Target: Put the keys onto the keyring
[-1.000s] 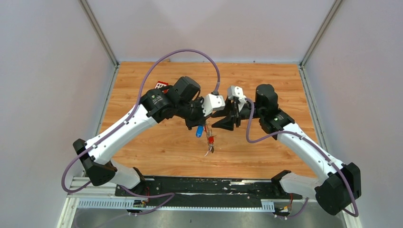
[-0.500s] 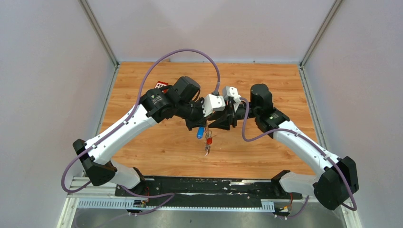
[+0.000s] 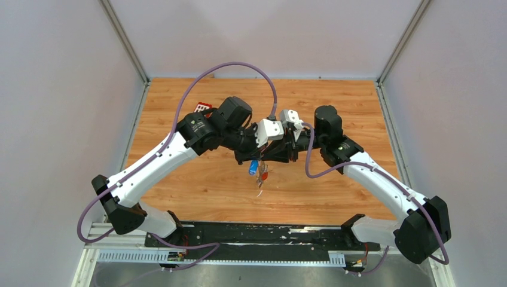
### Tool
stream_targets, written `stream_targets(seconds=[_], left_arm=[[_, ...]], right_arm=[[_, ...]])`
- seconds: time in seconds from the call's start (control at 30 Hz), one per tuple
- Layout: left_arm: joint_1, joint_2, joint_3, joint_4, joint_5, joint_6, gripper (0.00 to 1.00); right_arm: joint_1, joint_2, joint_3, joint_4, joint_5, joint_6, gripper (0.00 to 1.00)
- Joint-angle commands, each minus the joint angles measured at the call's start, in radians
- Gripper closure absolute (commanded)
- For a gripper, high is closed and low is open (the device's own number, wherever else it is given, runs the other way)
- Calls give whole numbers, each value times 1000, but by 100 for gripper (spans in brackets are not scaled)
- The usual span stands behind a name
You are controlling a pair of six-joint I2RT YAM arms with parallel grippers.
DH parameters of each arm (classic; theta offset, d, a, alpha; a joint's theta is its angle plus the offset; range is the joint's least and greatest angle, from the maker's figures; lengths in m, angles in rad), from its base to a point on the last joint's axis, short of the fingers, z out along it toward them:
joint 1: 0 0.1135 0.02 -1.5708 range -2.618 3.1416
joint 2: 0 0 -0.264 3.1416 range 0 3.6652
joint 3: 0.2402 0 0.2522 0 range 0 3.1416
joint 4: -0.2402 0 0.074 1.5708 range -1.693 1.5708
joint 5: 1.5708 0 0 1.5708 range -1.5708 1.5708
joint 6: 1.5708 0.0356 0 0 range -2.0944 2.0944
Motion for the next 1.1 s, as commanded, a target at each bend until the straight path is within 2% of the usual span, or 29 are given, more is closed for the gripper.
stream_targets(seconds=[0.0, 0.27, 0.7, 0.83, 0.93, 1.07], left_arm=[[-7, -31, -2, 51, 27, -22, 100], [-7, -36, -15, 56, 23, -19, 100], [-5, -87, -50, 98, 42, 6, 100], [-6, -122, -80, 130, 47, 28, 91], [-5, -140, -93, 144, 50, 42, 80], [-3, -170, -122, 169, 39, 70, 70]], right_arm=[[6, -9, 41, 36, -27, 0, 83], [6, -13, 41, 29, -26, -9, 100], [-1, -60, 38, -12, 5, -68, 100], [-17, -77, 37, -12, 1, -69, 100], [-26, -87, 39, -13, 0, -73, 100], [-35, -100, 37, -12, -3, -75, 100]])
